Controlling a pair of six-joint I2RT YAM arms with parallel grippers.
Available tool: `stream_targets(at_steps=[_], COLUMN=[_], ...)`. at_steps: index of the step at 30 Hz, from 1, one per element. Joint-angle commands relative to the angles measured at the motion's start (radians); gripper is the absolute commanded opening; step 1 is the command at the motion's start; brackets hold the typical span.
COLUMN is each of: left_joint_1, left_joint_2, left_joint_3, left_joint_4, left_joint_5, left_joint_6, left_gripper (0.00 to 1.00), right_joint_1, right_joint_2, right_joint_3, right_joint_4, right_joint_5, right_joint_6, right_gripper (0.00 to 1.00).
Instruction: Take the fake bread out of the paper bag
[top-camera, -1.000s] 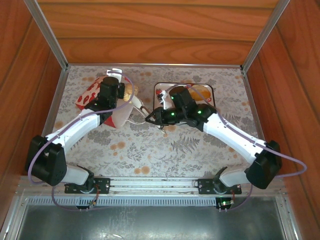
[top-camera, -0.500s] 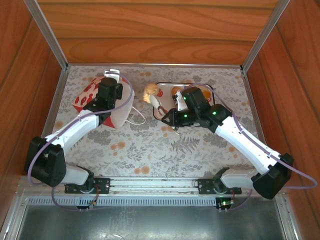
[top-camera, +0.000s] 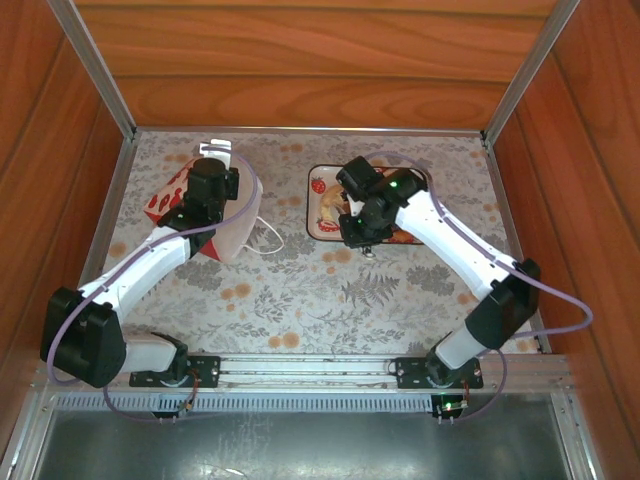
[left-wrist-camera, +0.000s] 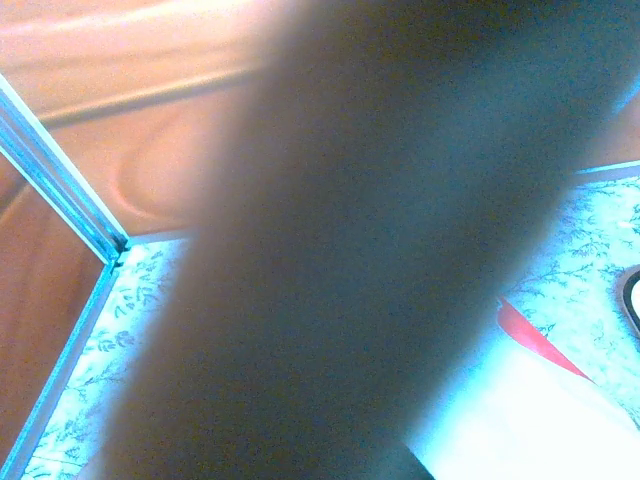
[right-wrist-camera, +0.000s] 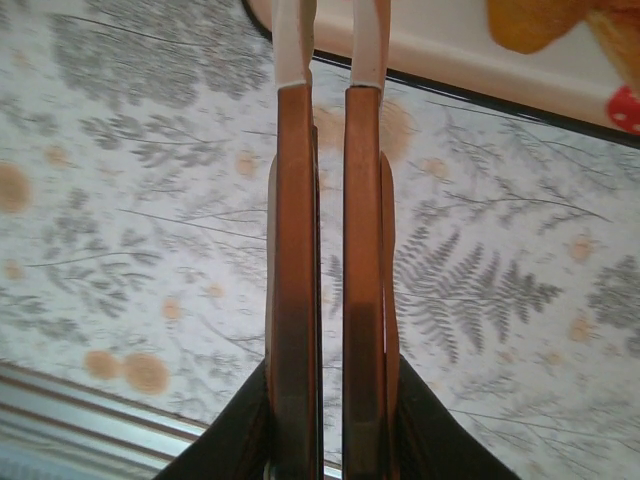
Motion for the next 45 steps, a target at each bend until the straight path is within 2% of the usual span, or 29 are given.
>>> stream_targets(at_steps=[1, 15, 21, 24, 29, 39, 45], left_joint_1=[0.009, 0.011, 0.012, 0.012, 0.012, 0.011, 0.012], left_joint_2=[-0.025, -0.024, -0.017, -0.016, -0.016, -0.021, -0.024], left_joint_3=[-0.009, -0.005, 0.0, 0.002, 0.002, 0.0, -0.003], left_joint_4=[0.0, 0.0, 0.0, 0.0, 0.0, 0.0, 0.0], left_joint_5=[-0.005, 0.011, 0.022, 0.028, 0.034, 0.047, 0.051], left_joint_6=[-0.016, -0.033, -0.04, -0.041, -0.042, -0.039, -0.039], left_gripper=[0.0, 0.0, 0.0, 0.0, 0.0, 0.0, 0.0], right_joint_1=[-0.007, 0.0, 0.004, 0.004, 0.004, -0.012, -0.05], right_joint_2=[0.055, 0.268, 0.338, 0.359, 0.353, 0.272, 0.148], right_joint_3=[0.094, 0.278, 0.308, 0.323, 0.325, 0.307, 0.178], right_joint_4=[-0.142, -0.229, -0.27, -0.278, -0.239, -0.175, -0.001], right_joint_5=[0.149, 0.168, 0.211, 0.208, 0.14, 0.093, -0.055], right_joint_6=[-0.061, -0.177, -0.174, -0.163, -0.161, -0.086, -0.007], right_gripper=[0.04, 0.13, 0.22, 0.31, 0.42, 0.48, 0.5])
